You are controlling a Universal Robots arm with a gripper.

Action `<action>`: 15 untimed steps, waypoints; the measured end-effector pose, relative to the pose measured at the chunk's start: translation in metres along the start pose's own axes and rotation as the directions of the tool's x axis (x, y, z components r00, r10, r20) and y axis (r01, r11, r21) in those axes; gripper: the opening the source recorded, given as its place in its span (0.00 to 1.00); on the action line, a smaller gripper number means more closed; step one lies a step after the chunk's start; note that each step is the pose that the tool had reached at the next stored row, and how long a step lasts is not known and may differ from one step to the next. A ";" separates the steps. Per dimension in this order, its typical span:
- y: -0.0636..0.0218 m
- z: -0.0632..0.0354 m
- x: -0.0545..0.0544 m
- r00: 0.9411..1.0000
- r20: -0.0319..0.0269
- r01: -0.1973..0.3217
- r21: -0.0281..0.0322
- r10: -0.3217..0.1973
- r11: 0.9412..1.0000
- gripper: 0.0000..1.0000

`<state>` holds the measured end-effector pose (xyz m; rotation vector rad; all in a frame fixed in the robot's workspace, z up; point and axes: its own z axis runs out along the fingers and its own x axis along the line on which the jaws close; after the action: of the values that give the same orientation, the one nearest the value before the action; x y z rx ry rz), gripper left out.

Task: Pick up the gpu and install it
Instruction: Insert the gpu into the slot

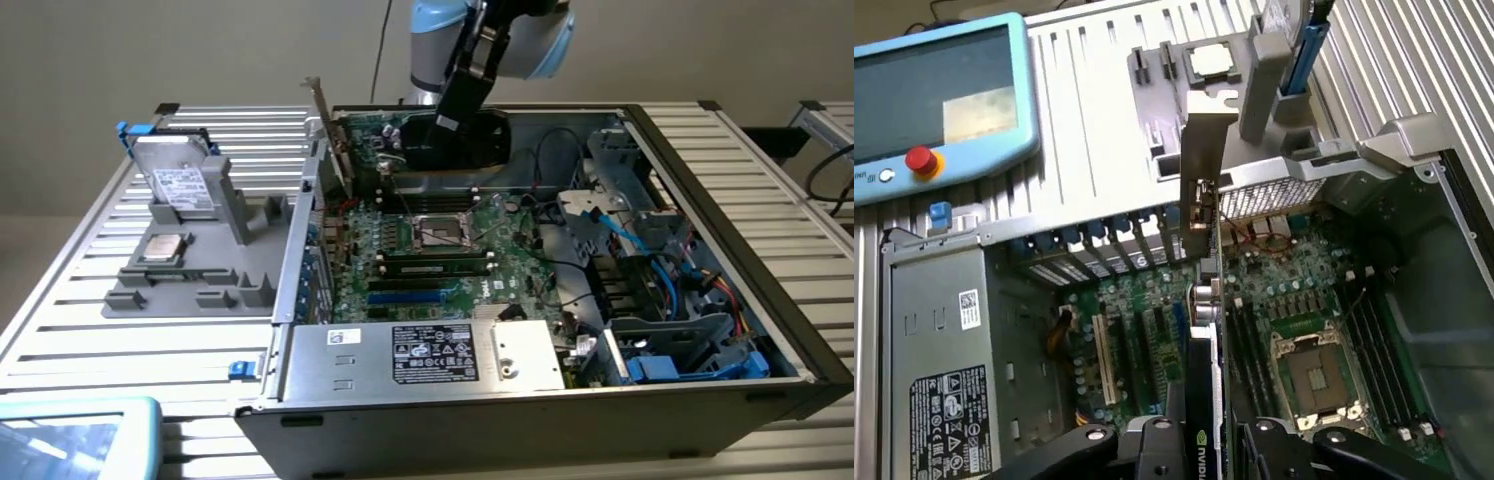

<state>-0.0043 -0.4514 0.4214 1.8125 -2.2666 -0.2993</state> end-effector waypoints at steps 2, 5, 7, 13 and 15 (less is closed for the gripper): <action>-0.0012 0.0002 0.000 1.000 -0.007 0.014 -0.011 -0.014 1.000 0.27; -0.0097 -0.0023 -0.002 1.000 -0.010 0.016 -0.021 -0.016 1.000 0.27; -0.0136 -0.0033 -0.003 1.000 -0.013 0.022 -0.027 -0.023 0.999 0.27; -0.0152 -0.0016 -0.003 0.995 -0.039 0.088 -0.051 -0.090 0.995 0.27; -0.0154 -0.0006 -0.003 0.992 -0.047 0.111 -0.061 -0.114 0.992 0.27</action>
<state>0.0110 -0.4514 0.4173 1.9002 -2.1042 -0.3310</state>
